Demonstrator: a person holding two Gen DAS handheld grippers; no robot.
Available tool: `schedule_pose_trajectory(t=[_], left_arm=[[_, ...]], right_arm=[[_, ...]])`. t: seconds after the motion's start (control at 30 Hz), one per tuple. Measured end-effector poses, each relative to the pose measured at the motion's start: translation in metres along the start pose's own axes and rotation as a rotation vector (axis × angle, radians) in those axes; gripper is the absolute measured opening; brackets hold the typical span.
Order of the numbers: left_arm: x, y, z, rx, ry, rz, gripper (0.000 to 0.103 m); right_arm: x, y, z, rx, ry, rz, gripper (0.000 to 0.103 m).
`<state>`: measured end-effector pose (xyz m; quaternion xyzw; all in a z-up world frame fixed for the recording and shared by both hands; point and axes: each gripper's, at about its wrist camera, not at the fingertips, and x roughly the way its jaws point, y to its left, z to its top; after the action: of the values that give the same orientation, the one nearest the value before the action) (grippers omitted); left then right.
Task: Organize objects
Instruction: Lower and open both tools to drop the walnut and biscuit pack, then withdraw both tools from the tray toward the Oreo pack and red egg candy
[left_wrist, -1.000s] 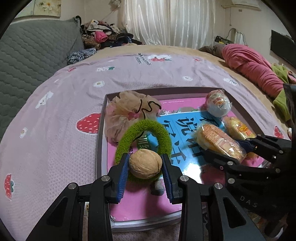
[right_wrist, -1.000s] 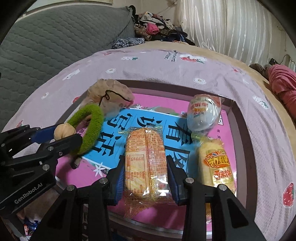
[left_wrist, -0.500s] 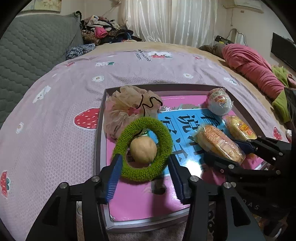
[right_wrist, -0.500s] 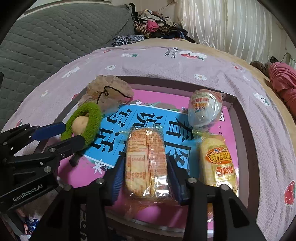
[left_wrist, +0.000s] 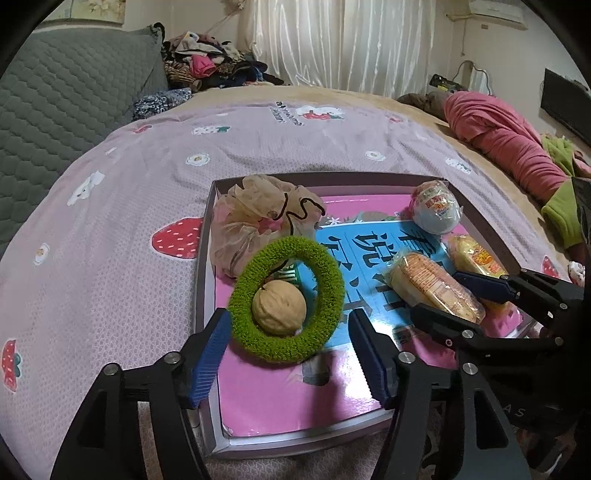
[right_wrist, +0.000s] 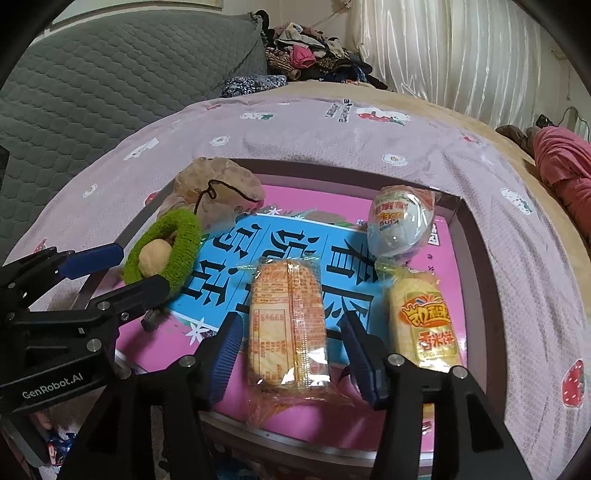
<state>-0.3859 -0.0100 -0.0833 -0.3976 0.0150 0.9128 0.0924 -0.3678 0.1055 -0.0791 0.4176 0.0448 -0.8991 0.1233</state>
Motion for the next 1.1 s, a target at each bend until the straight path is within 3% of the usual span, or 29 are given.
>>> schedule_pose_trajectory(t=[0.43, 0.7, 1.03, 1.1], left_arm=[[-0.023, 0.000, 0.005, -0.019, -0.053, -0.013, 0.078], [-0.045, 0.005, 0.010, -0.034, -0.110, 0.006, 0.089], [-0.082, 0.007, 0.011, -0.049, -0.165, 0.009, 0.091], [-0.092, 0.009, 0.010, -0.061, -0.176, 0.008, 0.097]], right_arm=[[-0.019, -0.009, 0.001, 0.037, -0.049, -0.027, 0.076], [-0.035, -0.008, 0.003, 0.061, -0.087, -0.022, 0.084], [-0.079, -0.007, 0.004, 0.126, -0.161, -0.021, 0.094], [-0.095, -0.006, 0.006, 0.136, -0.183, -0.012, 0.097]])
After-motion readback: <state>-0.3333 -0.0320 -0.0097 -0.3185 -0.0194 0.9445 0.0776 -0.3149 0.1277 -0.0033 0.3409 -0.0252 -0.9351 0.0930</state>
